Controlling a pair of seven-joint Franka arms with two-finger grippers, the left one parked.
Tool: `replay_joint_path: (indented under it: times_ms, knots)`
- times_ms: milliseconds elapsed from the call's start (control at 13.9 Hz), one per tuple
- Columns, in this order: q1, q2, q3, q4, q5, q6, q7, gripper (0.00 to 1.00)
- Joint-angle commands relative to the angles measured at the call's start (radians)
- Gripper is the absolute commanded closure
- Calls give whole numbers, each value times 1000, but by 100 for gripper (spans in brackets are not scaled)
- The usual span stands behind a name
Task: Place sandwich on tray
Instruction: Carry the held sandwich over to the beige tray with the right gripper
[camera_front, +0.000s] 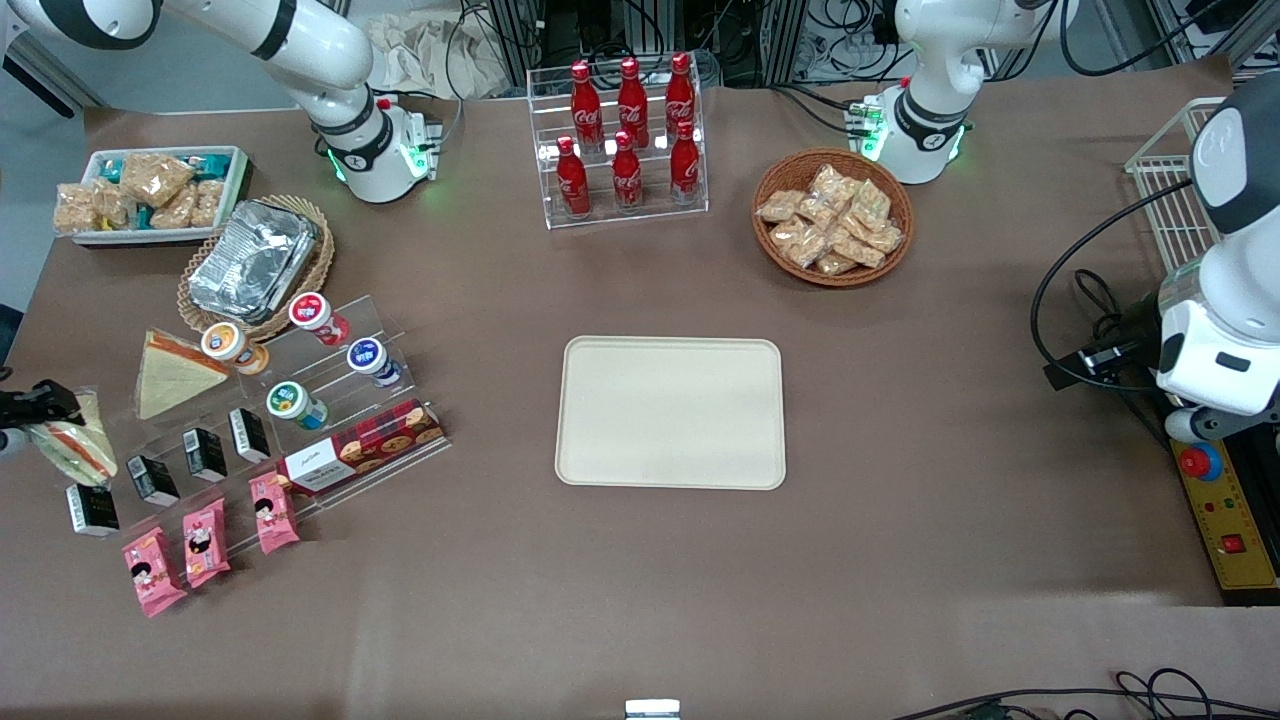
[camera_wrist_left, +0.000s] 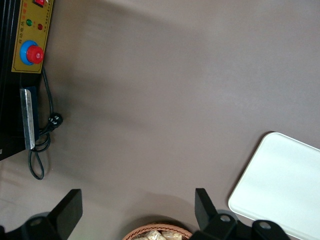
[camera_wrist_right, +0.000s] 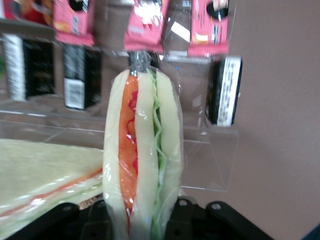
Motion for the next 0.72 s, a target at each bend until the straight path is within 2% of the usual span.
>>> replay_joint_path:
  times_ms: [0,288,432,647]
  knots:
    - [64,-37,2,90,5,-108,6,74]
    - [210,-143,6,108,11,-170,30,73]
    - [322,-167,21,108,20,-182,67,72]
    - [515,-166,21,108,81,-166,182,72]
